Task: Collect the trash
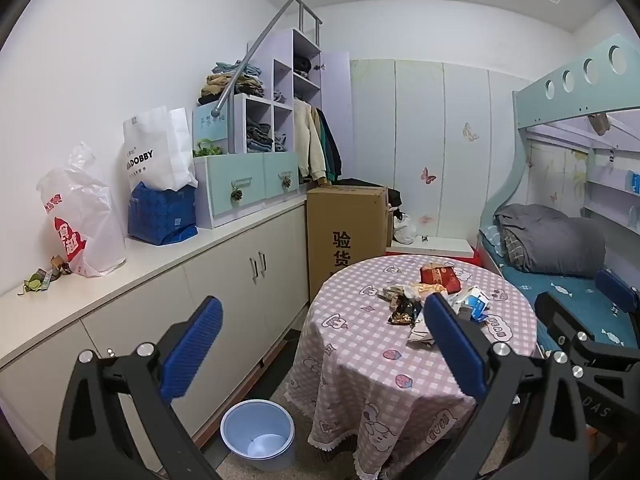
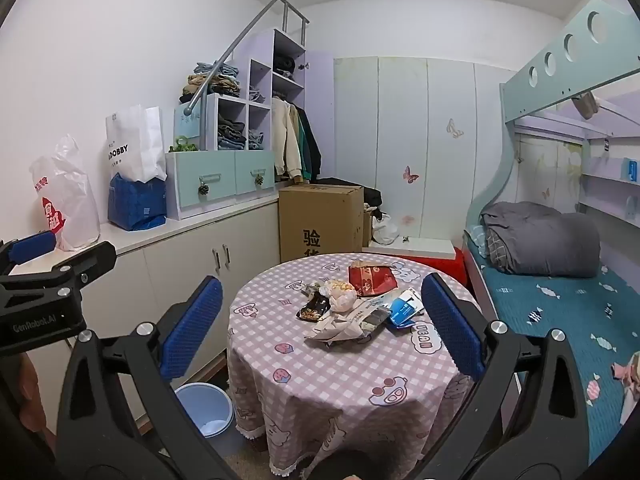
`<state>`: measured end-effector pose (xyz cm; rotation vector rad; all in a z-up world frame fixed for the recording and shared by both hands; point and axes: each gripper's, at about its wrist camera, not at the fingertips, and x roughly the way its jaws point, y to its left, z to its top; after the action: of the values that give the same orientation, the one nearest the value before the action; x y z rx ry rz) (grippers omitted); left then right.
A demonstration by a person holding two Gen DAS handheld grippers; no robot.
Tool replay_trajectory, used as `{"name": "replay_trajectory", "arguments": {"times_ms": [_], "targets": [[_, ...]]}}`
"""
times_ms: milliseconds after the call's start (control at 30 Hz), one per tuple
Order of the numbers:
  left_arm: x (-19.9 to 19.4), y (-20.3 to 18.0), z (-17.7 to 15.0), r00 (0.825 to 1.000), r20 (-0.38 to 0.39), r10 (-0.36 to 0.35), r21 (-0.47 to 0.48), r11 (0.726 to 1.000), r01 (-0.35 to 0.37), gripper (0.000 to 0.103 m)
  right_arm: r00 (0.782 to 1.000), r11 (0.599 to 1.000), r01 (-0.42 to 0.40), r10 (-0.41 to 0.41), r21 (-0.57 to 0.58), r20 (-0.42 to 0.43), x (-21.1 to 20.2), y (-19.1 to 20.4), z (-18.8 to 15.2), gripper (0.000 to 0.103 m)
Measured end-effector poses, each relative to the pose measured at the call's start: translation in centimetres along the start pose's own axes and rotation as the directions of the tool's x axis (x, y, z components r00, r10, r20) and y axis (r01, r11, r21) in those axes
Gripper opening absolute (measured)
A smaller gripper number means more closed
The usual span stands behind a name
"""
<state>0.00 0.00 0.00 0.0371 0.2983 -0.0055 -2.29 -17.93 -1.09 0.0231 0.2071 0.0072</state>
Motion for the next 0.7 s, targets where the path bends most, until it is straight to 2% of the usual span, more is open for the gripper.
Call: {"name": "replay_trajectory", "arguments": {"times_ms": [700], "targets": [[-0.03, 0.02, 0.00, 1.000, 0.001, 0.001, -0.001, 1.000, -0.001, 0.099, 1.000, 1.000, 0.001, -0.001, -0.003, 0.004, -0.31, 0.00, 0.01, 0.098]]}}
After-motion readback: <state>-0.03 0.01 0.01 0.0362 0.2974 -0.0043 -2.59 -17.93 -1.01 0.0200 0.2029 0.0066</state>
